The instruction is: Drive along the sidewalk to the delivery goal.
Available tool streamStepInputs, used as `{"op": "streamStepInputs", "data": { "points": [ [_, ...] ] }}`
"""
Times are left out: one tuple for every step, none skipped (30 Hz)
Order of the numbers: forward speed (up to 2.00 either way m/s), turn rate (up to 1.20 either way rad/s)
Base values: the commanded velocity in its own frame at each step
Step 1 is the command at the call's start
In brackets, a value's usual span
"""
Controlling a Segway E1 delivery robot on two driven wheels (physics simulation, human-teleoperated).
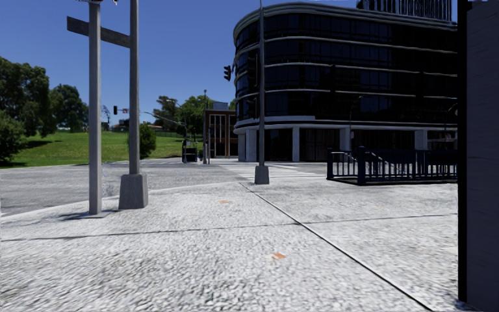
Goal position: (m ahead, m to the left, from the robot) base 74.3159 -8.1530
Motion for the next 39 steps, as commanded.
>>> {"op": "streamStepInputs", "data": {
  "points": [
    [2.0, -0.43],
    [2.0, -0.43],
    [2.0, -0.43],
    [2.0, -0.43],
    [2.0, -0.43],
    [2.0, -0.43],
    [2.0, -0.43],
    [2.0, -0.43],
    [2.0, -0.43],
    [2.0, -0.43],
    [2.0, -0.43],
    [2.0, -0.43],
    [2.0, -0.43],
    [2.0, -0.43],
    [2.0, -0.43],
    [2.0, -0.43],
    [2.0, -0.43],
    [2.0, -0.43],
    [2.0, -0.43],
    [2.0, -0.43],
    [2.0, -0.43],
    [2.0, -0.43],
    [2.0, -0.43],
    [2.0, -0.43],
    [2.0, -0.43],
    [2.0, -0.35],
    [2.0, -0.35],
    [2.0, -0.14],
    [2.0, 0.0],
    [2.0, 0.0],
    [2.0, 0.0],
    [2.0, 0.0],
    [2.0, 0.0],
    [2.0, 0.0],
    [2.0, 0.0],
    [2.0, 0.0],
    [2.0, 0.0],
    [2.0, 0.0],
    [2.0, 0.0]
  ]
}}
